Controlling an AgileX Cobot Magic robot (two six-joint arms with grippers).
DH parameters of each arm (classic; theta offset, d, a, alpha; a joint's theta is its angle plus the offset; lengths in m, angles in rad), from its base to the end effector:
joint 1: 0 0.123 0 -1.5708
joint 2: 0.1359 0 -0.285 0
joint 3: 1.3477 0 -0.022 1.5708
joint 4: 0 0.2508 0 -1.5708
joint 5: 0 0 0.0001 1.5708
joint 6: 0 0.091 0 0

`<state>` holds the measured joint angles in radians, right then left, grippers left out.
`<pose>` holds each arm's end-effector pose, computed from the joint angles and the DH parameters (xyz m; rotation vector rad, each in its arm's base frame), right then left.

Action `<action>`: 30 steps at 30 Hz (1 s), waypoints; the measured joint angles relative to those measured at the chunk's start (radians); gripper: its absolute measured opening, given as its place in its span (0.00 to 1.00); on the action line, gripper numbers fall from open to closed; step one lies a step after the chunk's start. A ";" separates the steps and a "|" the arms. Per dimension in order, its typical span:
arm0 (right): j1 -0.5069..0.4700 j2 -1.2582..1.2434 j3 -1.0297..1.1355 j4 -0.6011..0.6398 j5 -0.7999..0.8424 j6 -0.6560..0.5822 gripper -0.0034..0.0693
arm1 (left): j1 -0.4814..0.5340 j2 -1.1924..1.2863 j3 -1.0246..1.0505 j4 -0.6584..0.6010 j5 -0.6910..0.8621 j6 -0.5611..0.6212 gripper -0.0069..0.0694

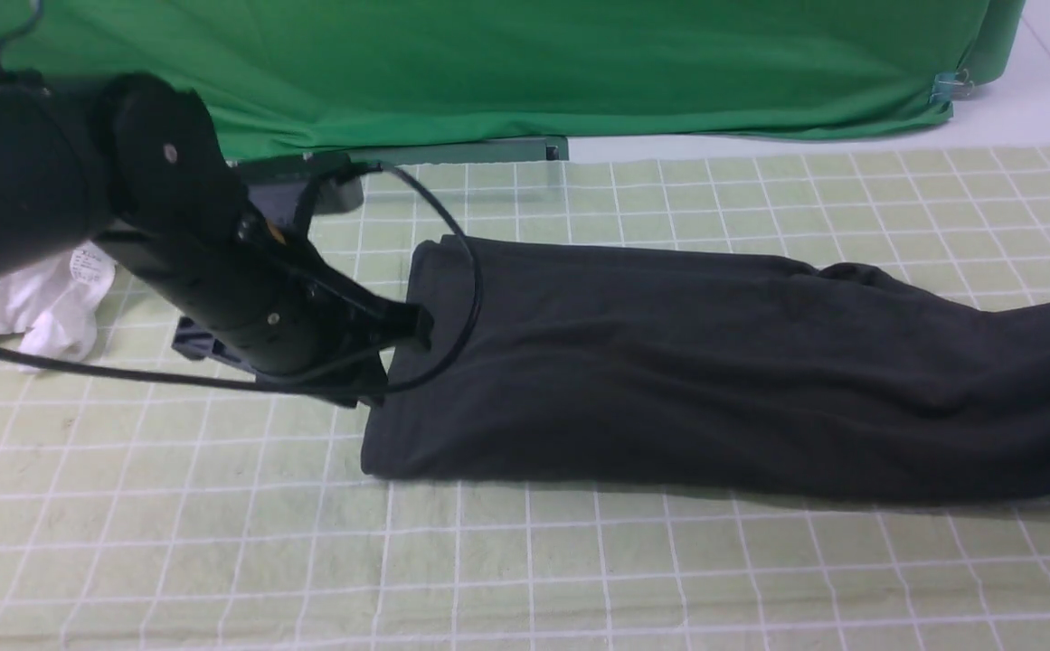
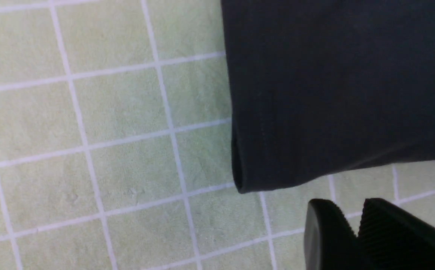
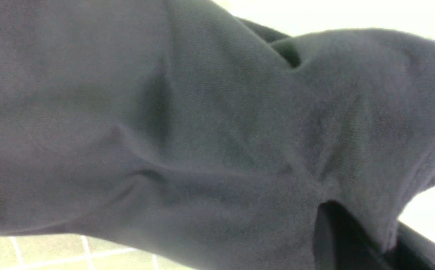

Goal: Fold a long-sleeved shirt over a green coffee tablecloth.
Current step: 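Fold the right end of the dark garment over onto its left end with the right gripper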

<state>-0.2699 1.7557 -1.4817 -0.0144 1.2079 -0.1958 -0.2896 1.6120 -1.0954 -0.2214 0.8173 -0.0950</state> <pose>0.3430 -0.0962 0.2789 0.1043 2.9706 -0.0807 0.2996 -0.1045 0.2343 0.0982 2.8379 -0.3486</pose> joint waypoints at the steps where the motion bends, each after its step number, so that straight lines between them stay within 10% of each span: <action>1: 0.000 0.000 0.000 0.001 0.000 0.000 0.09 | 0.000 0.003 0.002 0.000 0.000 0.000 0.33; 14: 0.000 0.000 0.000 0.029 0.001 0.012 0.09 | 0.000 0.222 0.022 -0.039 -0.126 -0.010 0.77; 19: 0.000 0.000 0.000 0.062 0.001 0.015 0.09 | 0.001 0.233 0.015 -0.086 -0.098 0.065 0.62; 23: 0.000 -0.016 0.002 0.072 0.007 0.013 0.09 | 0.000 0.247 0.014 -0.173 -0.033 0.120 0.21; 30: 0.000 -0.151 0.050 0.040 0.002 0.012 0.09 | -0.001 0.203 0.075 -0.235 0.097 0.150 0.12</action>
<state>-0.2699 1.6047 -1.4314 0.0256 1.2098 -0.1843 -0.2907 1.8148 -1.0202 -0.4568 0.9147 0.0547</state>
